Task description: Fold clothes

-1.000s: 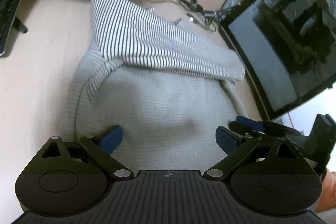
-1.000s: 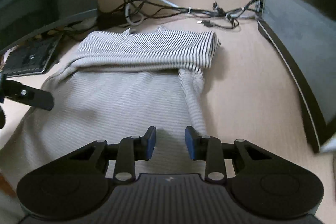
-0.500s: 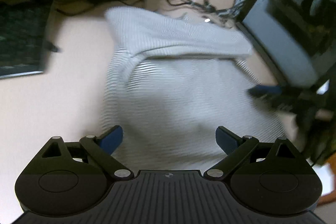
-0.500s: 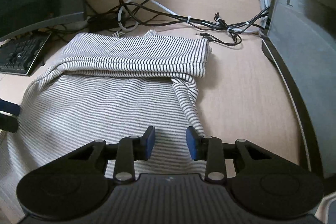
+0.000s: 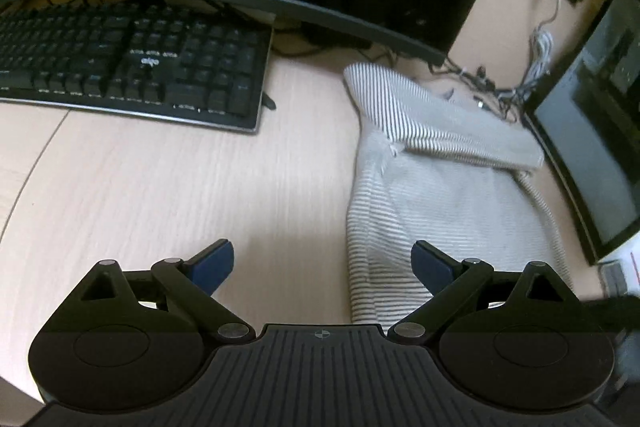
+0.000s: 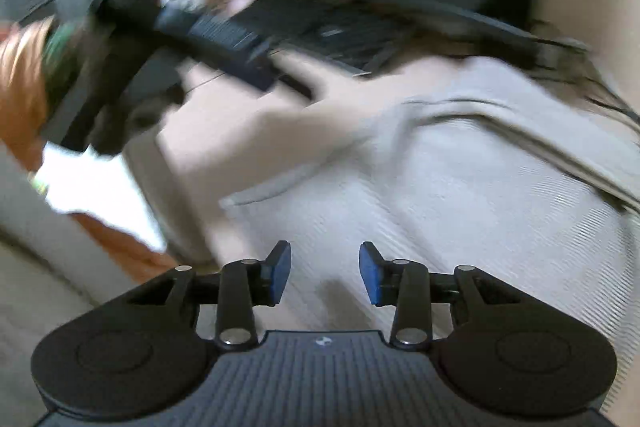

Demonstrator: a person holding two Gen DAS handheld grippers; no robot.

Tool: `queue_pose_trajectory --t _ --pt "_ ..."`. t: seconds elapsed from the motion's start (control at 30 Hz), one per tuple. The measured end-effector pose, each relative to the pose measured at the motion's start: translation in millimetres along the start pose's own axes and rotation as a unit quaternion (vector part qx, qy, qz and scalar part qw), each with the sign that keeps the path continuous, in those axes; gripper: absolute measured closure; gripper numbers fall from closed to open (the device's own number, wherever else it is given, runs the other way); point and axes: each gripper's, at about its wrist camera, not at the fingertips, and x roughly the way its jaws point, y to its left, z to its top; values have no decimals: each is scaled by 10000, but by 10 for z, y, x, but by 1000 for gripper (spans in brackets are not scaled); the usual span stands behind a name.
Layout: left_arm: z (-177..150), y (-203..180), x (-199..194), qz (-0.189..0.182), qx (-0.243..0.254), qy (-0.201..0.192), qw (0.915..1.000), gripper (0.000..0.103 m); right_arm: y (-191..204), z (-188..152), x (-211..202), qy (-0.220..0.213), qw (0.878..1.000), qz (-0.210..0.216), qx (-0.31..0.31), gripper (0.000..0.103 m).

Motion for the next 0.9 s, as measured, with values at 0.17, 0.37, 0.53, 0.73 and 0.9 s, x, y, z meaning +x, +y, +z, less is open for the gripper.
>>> queue_pose_trajectory --t 0.17,0.37,0.53,0.73,0.9 --pt "-33 107 -72 -35 -72 -41 10000 3 233 95 298 123 9991 154 -384 66" --pt "-59 454 -185 20 -187 -46 9998 3 256 353 305 19 9992 378 144 99" --pt "52 686 -188 -169 -368 -58 9992 3 281 583 313 52 9912 1025 836 97" --pt "166 533 22 -709 61 130 9974 2 447 567 284 150 9951 687 694 64" --pt "334 72 237 -1328 550 160 9895 2 -66 495 -331 -118 9877 -903 1268 38"
